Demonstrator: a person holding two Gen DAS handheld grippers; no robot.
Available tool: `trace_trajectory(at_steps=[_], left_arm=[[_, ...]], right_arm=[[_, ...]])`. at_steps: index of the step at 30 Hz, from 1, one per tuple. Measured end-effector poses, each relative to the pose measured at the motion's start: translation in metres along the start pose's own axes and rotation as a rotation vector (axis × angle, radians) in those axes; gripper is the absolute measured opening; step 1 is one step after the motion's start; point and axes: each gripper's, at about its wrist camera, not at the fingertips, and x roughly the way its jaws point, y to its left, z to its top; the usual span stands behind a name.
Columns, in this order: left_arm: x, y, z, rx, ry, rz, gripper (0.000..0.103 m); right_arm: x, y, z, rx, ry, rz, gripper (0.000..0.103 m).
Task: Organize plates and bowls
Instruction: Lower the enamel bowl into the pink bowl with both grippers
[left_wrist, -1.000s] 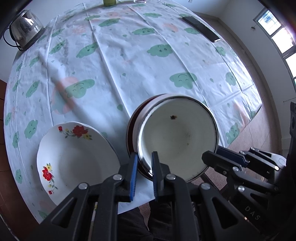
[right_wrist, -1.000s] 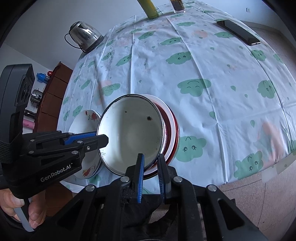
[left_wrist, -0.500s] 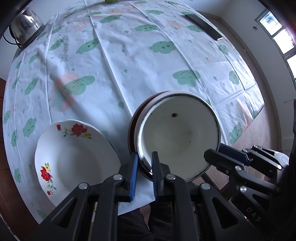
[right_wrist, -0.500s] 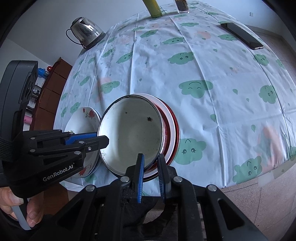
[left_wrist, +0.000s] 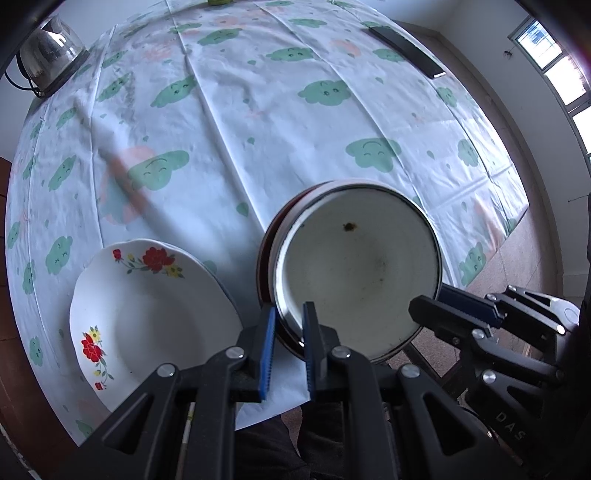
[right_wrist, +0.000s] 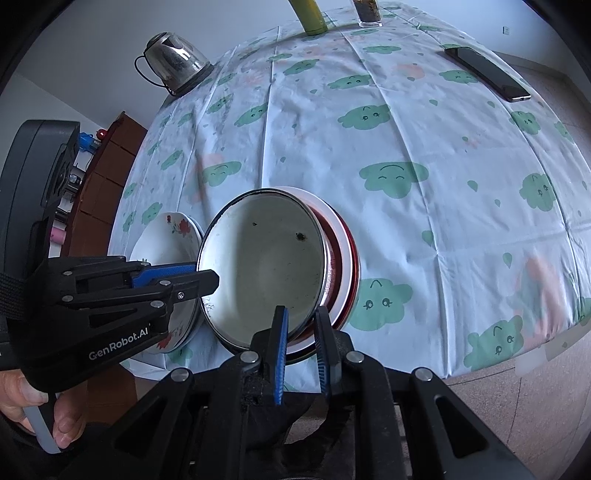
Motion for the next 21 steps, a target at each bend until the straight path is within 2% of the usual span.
trace_trajectory(at_steps=[21], left_arm=[[-0.0077,-0.0015,-0.0033,0.01,-0.024,-0.029,0.012]], right_arm=[[-0.0028,0.001,-0.0042,0.009,-0.018,0.016,0.019]])
